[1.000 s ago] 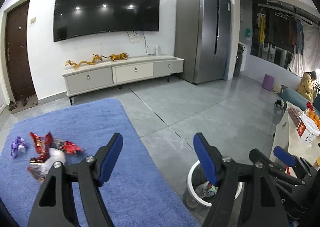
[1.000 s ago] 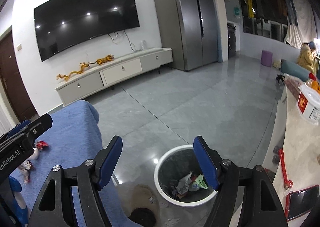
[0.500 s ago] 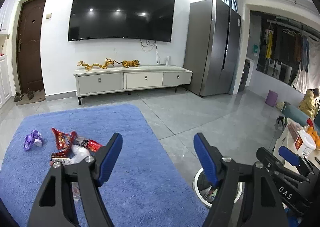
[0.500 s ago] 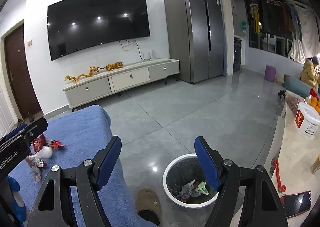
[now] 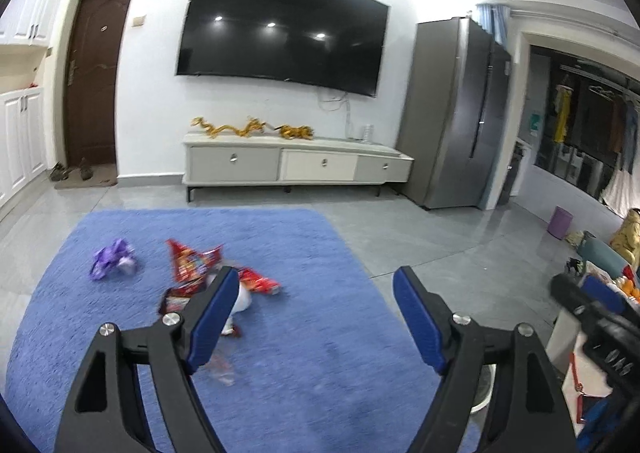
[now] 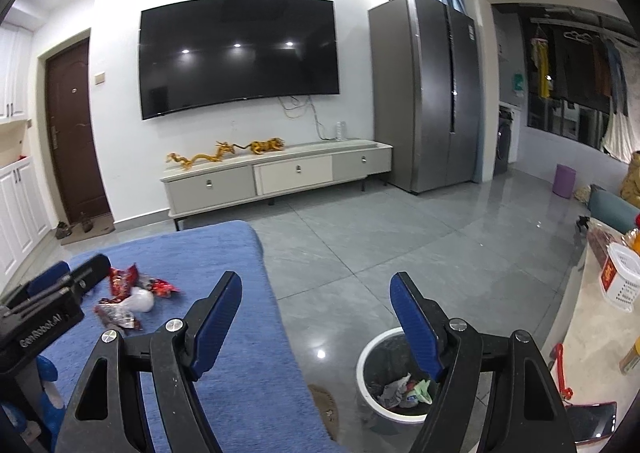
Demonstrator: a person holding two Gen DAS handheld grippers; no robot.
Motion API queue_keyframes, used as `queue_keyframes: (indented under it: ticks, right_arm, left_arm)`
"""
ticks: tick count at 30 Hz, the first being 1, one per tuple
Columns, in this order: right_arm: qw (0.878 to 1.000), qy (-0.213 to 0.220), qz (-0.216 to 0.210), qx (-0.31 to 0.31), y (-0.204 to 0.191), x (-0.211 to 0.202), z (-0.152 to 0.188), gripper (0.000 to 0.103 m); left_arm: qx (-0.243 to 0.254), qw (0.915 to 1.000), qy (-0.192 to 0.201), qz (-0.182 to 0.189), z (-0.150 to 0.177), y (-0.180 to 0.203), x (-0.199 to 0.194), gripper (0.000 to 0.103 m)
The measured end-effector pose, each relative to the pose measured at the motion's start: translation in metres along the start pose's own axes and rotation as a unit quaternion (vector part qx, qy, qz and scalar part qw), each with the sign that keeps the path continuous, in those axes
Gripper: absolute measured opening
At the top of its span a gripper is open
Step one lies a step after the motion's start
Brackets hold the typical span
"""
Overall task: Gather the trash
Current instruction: 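Move both tools back from the bin to the trash on the rug, then grasp the red-tipped clear wrapper with the left tool while the right tool grasps the brown printed bag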
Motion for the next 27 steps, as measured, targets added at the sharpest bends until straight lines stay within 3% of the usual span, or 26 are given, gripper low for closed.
queue_keyframes:
  ticks: [9,15,23,25,27]
  right_arm:
    - [0.999,-0.029,-0.032,-0.016,-0.026,0.021,0.016,0.075]
    - [0.996,-0.071,-0.050,-0.026,-0.044,0.055,0.040,0.075]
    - [0.990,-0.115,-0.073,-0.042,-0.060,0.094,0.063,0.075]
    - [0.987,-0.128,-0.080,-0.046,-0.064,0.105,0.071,0.075]
    - [0.985,-0.140,-0.088,-0.048,-0.068,0.114,0.078,0.075]
  left_arm:
    - [-0.026,0.9962,-0.060,-0.057,0.052,-0.077,0.029,0.078]
    - [-0.051,0.9908,-0.116,-0.048,0.091,-0.108,0.061,0.078]
    - [-0.056,0.9856,-0.160,-0.004,0.108,-0.104,0.099,0.078]
    - [-0.057,0.9830,-0.174,0.006,0.114,-0.103,0.108,0.071]
    - [-0.060,0.9793,-0.192,0.019,0.122,-0.103,0.117,0.049]
Point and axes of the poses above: each gripper's, at about its wrist camera, not at the fingertips, and x roughly the way its jaws point, y to its right, z to its underside, the point moved 8 cm from there along x, roughly the way its jaws point, and after that the axes turned 11 degrees about x, right-handed, at the moved point
